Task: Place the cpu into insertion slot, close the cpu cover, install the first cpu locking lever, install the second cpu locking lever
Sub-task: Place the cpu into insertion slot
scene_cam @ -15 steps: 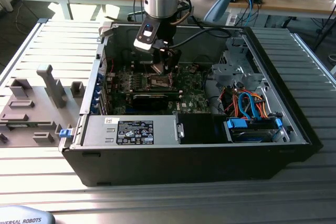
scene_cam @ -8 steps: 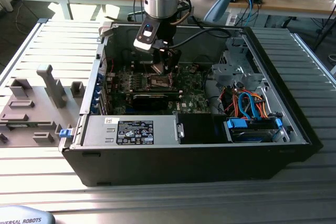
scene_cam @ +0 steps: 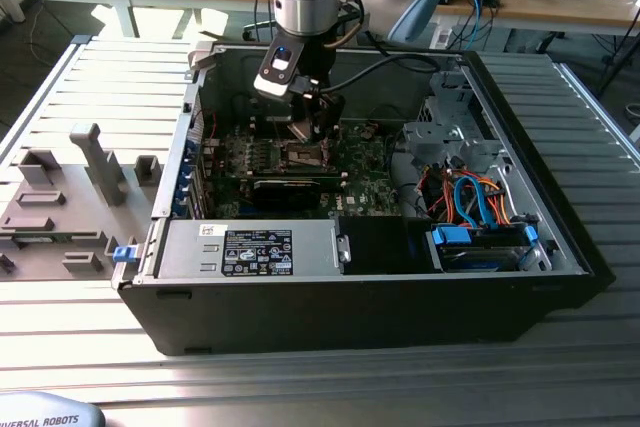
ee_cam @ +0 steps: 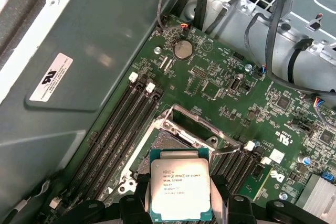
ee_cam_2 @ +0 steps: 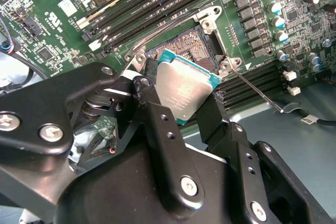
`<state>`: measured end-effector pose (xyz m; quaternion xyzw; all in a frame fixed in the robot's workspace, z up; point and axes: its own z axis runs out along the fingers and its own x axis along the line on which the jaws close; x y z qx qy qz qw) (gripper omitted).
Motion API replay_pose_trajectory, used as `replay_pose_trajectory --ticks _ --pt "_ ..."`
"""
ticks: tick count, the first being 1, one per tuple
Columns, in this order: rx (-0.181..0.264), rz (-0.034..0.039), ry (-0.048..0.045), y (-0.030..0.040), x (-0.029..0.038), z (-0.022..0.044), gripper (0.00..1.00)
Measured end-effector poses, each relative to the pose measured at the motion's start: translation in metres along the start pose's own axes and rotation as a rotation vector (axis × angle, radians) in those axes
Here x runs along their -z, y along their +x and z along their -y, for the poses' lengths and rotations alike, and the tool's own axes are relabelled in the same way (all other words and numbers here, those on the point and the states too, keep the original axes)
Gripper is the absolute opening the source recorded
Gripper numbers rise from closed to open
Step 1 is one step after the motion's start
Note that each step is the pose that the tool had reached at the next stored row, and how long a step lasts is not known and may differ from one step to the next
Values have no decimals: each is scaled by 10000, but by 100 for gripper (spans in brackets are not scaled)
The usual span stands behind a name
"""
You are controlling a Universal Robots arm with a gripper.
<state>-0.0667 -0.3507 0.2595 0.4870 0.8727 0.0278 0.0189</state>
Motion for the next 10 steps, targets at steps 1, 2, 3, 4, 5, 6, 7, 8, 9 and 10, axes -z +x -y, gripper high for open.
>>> replay_pose_trajectory --ticks 1,2,3,4,5,6,7,8,9,10 --pt "-5 1 0 0 0 0 54" --pt "-12 1 0 0 -1 0 54" --pt "-22 1 0 0 -2 0 54" --pt "-29 2 1 0 -2 0 54" --pt "-34 3 1 0 -2 0 54" --pt "-42 3 0 0 -3 0 54" --pt "-48 4 1 0 -3 0 54" --pt "-56 4 1 0 -4 0 54" --pt "-62 4 1 0 -4 0 54" --pt "-69 5 1 0 -5 0 54"
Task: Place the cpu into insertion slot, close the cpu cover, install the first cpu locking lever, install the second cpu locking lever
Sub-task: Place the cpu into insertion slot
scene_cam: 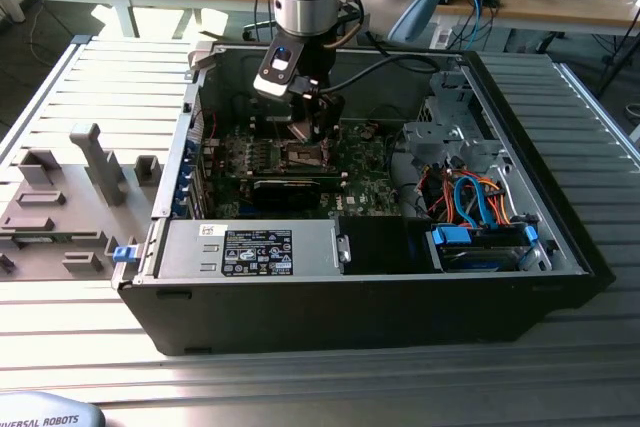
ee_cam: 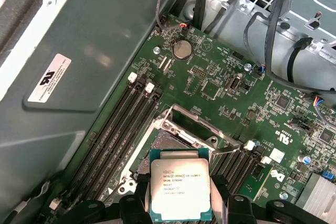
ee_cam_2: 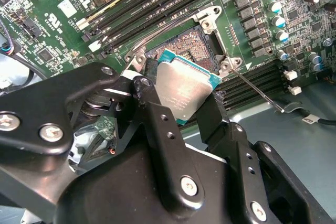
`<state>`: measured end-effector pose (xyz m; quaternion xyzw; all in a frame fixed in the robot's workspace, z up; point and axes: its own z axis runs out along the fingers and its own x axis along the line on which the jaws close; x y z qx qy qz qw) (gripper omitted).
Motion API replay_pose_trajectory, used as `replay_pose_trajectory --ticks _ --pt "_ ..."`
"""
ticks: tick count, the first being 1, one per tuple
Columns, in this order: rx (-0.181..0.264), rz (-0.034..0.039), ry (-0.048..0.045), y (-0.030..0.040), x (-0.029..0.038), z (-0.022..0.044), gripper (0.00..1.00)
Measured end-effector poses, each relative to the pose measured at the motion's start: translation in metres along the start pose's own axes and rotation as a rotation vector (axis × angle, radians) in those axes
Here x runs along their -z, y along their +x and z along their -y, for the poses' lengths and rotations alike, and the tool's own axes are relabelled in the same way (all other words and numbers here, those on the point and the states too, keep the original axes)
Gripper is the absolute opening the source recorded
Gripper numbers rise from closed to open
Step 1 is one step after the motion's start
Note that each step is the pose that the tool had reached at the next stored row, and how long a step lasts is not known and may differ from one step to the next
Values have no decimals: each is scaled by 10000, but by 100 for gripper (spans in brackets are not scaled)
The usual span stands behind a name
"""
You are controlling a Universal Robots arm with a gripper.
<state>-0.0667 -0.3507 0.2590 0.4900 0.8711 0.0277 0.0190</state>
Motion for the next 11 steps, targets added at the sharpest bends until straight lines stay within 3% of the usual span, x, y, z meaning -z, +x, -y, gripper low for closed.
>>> replay_pose_trajectory --ticks 11 --pt "-68 5 0 0 -5 0 54"
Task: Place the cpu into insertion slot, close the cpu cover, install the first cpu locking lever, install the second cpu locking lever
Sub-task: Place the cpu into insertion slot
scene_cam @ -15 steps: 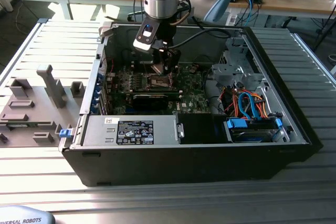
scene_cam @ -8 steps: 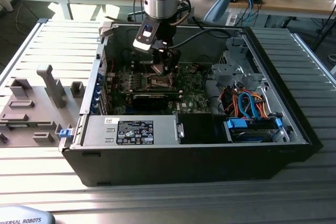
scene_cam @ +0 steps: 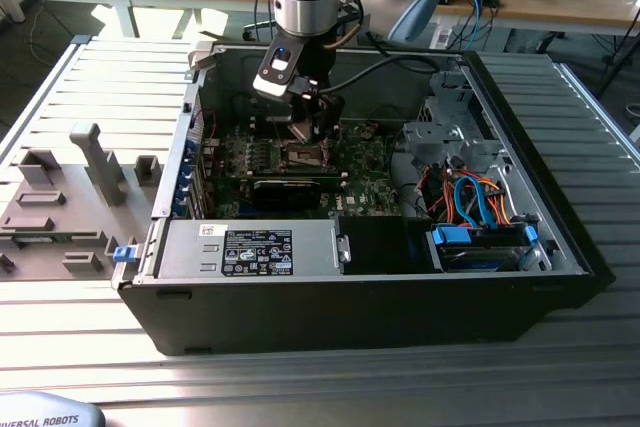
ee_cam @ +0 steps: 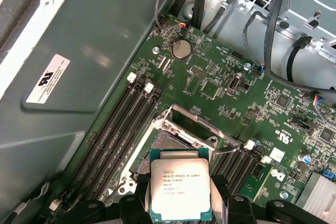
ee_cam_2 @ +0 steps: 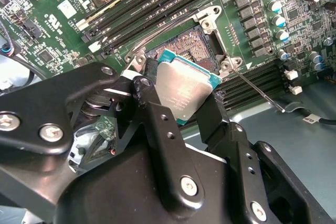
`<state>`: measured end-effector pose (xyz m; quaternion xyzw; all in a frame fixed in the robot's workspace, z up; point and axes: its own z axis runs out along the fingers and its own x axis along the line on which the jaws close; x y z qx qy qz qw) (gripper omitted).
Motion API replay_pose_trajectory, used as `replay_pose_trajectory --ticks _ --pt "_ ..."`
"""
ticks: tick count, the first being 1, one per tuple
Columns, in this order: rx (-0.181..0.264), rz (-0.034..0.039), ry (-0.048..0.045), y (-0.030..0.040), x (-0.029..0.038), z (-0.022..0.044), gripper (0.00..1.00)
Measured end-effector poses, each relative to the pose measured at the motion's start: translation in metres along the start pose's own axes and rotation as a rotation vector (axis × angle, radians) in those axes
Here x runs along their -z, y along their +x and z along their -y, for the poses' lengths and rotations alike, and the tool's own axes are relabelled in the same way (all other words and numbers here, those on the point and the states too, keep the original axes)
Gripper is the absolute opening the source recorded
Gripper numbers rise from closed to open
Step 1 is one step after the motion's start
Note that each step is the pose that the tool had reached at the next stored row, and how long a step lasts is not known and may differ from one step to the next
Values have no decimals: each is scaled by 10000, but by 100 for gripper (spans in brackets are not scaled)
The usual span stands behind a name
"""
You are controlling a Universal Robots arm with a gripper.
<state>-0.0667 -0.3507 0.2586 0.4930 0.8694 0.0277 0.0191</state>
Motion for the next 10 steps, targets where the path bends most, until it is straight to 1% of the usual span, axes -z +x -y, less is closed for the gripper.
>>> replay_pose_trajectory --ticks 10 --pt "-64 4 1 0 -5 0 54"
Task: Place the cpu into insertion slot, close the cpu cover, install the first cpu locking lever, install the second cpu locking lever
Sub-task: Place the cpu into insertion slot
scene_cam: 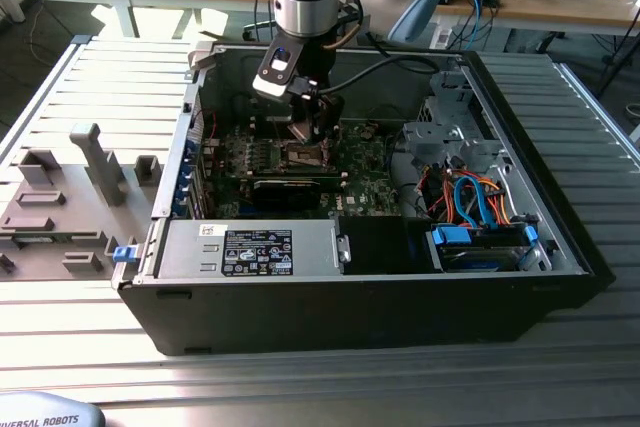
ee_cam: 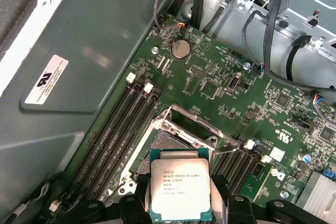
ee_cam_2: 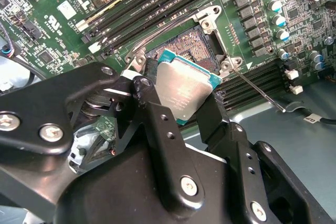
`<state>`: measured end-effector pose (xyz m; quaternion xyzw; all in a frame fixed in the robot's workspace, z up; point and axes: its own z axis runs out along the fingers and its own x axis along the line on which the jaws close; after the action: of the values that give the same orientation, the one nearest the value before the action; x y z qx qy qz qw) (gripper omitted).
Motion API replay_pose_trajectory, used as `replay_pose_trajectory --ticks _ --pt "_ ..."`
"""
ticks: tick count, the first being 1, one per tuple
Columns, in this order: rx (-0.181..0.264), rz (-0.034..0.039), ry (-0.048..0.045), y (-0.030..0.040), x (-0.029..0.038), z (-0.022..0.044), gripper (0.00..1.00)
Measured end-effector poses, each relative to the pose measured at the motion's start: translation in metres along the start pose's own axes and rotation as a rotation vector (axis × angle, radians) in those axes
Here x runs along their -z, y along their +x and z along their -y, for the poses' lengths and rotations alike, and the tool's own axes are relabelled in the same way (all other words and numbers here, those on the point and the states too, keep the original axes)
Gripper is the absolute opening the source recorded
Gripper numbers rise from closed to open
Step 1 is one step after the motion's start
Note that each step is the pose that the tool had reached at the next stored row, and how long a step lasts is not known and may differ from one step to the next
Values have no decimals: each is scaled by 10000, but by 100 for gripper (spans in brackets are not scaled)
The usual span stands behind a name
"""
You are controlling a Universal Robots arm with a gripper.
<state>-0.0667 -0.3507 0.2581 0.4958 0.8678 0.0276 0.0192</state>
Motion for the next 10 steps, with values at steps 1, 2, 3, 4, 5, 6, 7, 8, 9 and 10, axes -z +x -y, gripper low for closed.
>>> replay_pose_trajectory --ticks 1,2,3,4,5,6,7,8,9,10 --pt "-5 1 0 0 0 0 54" --pt "-9 1 0 0 -1 0 54" --pt "-17 2 1 0 -1 0 54" --pt "-26 2 1 0 -2 0 54" --pt "-32 2 1 0 -2 0 54" --pt "-36 3 1 0 -2 0 54" --pt "-42 3 1 0 -3 0 54" --pt "-47 4 0 0 -3 0 54" --pt "-54 4 0 0 -3 0 54" --pt "-60 4 0 0 -4 0 54"
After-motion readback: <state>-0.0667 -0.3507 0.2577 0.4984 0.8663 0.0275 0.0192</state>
